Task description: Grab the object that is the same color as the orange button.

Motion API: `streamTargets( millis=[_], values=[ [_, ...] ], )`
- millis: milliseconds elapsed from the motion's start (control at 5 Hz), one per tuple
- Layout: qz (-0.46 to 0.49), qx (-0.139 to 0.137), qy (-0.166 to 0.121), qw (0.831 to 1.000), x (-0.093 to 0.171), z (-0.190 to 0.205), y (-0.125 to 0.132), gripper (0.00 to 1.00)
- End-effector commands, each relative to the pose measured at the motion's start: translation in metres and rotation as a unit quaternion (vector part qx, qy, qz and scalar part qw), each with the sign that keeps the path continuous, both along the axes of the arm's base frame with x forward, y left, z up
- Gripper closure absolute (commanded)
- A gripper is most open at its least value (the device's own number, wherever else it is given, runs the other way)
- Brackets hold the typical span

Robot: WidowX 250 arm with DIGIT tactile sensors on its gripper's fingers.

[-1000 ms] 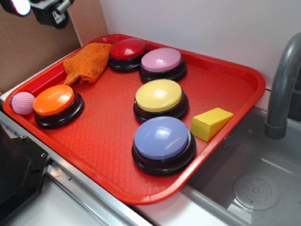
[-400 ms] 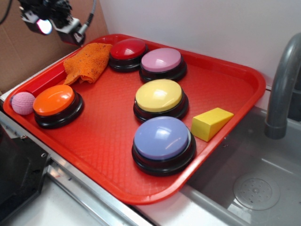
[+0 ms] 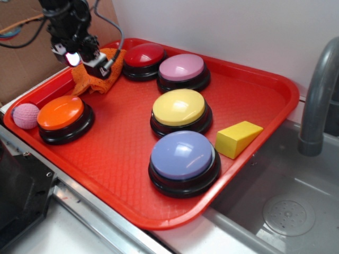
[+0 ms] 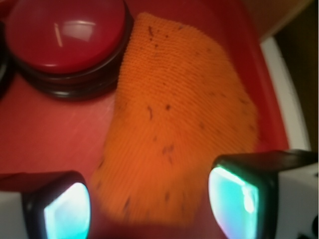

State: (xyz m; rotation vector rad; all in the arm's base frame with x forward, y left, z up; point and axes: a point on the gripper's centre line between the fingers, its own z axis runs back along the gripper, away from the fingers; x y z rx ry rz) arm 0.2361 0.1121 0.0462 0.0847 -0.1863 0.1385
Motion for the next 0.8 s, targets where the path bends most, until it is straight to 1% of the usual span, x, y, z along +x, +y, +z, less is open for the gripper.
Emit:
streamTargets(
  millis=[0,200,400,600],
  values=[
    [-0.037,0.004,-0.027,0.999,0.0236,-0.0029,0.0214,0.00],
    [-0.015,0.012,-0.017,1.000,0.0259,-0.0020,0.0265,0.00],
    [0.018,0.027,-0.002,0.999,0.0283,-0.0041,0.0286,1.00],
    [0.024,0.028,0.000,0.999,0.0285,-0.0043,0.0292,1.00]
  ],
)
